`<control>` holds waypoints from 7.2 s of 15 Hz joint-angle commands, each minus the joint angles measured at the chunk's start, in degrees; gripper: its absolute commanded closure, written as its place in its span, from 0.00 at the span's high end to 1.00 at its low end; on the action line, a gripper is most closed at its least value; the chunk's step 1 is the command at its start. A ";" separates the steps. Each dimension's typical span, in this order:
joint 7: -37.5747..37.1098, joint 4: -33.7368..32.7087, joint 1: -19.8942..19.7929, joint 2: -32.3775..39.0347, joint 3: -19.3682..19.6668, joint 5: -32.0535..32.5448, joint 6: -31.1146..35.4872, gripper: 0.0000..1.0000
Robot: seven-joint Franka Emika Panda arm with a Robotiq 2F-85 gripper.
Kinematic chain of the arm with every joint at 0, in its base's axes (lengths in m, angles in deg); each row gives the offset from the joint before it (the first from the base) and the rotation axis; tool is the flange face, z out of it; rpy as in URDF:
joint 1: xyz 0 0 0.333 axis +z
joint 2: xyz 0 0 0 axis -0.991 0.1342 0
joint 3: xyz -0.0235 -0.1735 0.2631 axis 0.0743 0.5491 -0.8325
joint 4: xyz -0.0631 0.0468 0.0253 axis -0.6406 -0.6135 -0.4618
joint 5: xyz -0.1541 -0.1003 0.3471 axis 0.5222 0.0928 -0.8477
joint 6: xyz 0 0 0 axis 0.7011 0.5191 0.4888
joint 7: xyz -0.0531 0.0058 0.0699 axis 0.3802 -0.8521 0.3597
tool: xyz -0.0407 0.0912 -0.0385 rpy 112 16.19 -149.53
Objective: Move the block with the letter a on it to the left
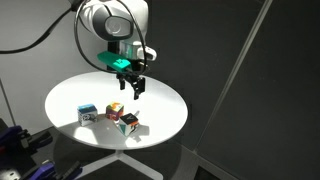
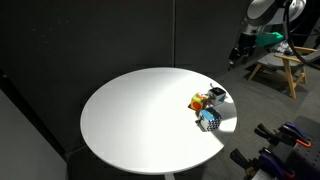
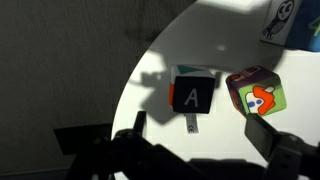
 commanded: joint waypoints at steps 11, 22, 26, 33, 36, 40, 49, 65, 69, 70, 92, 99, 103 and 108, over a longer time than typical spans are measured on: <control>-5.82 -6.07 -0.90 12.26 -3.46 0.67 4.82 1.00; -9.67 -10.78 -0.33 21.05 -3.66 3.09 5.84 1.00; -9.40 -11.73 -0.12 23.26 -3.63 3.84 6.30 1.00; -8.24 -11.05 -0.73 23.06 -4.14 3.40 6.24 1.00; -8.24 -11.09 -0.73 23.06 -4.14 3.40 6.24 1.00; -7.89 -11.75 -0.81 23.77 -4.65 2.94 5.56 1.00; -8.27 -14.12 -0.73 26.98 -5.93 2.61 5.28 1.00; -8.65 -19.62 -0.37 33.34 -5.62 3.36 4.65 1.00; -8.79 -20.50 -0.28 34.60 -5.51 3.46 4.52 1.00; -8.80 -20.63 -0.28 34.77 -5.52 3.42 4.46 0.75; 6.39 -13.59 -0.36 23.00 -6.14 18.00 -1.31 0.08; 16.56 -3.79 -0.95 15.11 -7.49 22.98 4.08 0.08; 24.47 1.69 -2.03 10.37 -8.31 22.60 6.57 0.08; 32.26 5.38 -1.90 6.02 -8.74 20.56 4.70 0.08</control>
